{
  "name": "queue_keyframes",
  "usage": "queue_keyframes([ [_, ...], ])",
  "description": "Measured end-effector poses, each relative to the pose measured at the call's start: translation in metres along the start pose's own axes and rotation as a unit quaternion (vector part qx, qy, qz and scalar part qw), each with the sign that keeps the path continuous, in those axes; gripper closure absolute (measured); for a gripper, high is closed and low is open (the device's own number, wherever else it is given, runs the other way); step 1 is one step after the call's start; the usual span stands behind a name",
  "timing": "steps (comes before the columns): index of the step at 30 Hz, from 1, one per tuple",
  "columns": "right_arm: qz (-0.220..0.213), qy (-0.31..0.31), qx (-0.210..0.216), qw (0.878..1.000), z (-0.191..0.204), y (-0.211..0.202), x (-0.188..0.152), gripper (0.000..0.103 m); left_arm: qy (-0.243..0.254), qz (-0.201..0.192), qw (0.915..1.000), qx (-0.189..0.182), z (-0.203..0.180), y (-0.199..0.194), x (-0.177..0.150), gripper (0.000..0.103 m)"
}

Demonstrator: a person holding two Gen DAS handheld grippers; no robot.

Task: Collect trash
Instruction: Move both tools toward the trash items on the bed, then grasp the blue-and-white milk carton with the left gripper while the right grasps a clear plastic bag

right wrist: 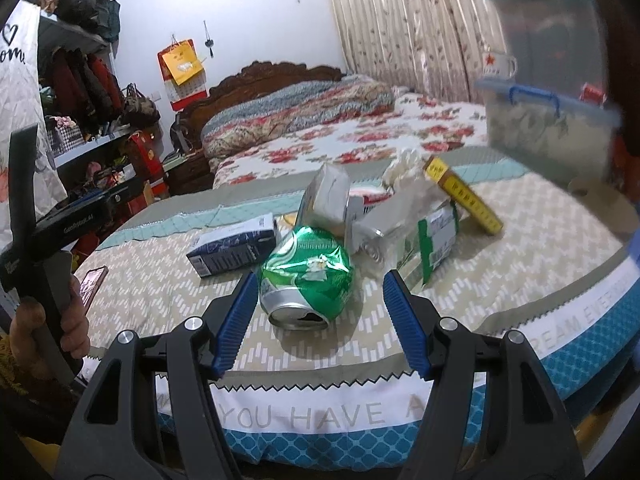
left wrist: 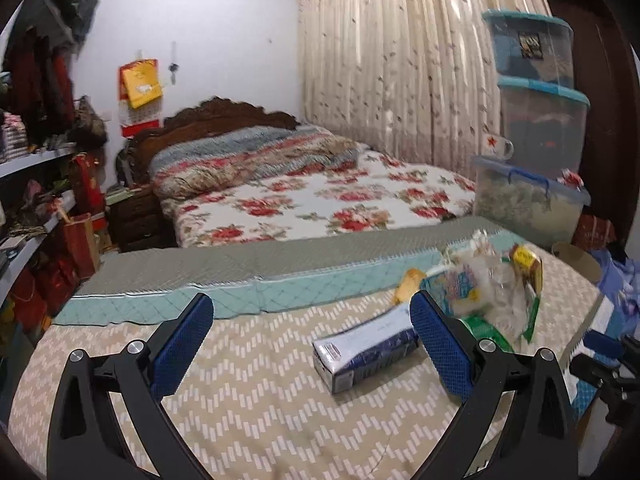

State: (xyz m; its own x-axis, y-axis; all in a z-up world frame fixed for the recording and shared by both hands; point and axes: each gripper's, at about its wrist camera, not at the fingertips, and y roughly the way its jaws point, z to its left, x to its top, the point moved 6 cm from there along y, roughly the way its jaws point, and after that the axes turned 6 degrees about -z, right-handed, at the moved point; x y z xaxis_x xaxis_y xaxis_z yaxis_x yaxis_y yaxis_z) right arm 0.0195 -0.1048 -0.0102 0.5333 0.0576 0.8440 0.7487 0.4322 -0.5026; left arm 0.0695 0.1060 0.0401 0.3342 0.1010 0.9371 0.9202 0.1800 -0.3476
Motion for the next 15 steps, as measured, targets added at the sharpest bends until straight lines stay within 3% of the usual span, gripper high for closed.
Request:
queue_keyframes([
  [8,0.016,0.022,0.001,1.0,-0.017,0.016,-0.002,0.037,0.052,0.068,0.9936,-0.073,-0.023,0.052,-0.025,0.009],
  [12,0.022,0.037,-0.001,0.999,-0.027,0.021,-0.004,0.037,0.09,0.113,0.9824,-0.118,-0.042,0.086,-0.038,0.009],
  [15,0.023,0.046,-0.005,0.999,-0.034,0.022,-0.004,0.037,0.12,0.148,0.9682,-0.163,-0.055,0.103,-0.051,0.009],
])
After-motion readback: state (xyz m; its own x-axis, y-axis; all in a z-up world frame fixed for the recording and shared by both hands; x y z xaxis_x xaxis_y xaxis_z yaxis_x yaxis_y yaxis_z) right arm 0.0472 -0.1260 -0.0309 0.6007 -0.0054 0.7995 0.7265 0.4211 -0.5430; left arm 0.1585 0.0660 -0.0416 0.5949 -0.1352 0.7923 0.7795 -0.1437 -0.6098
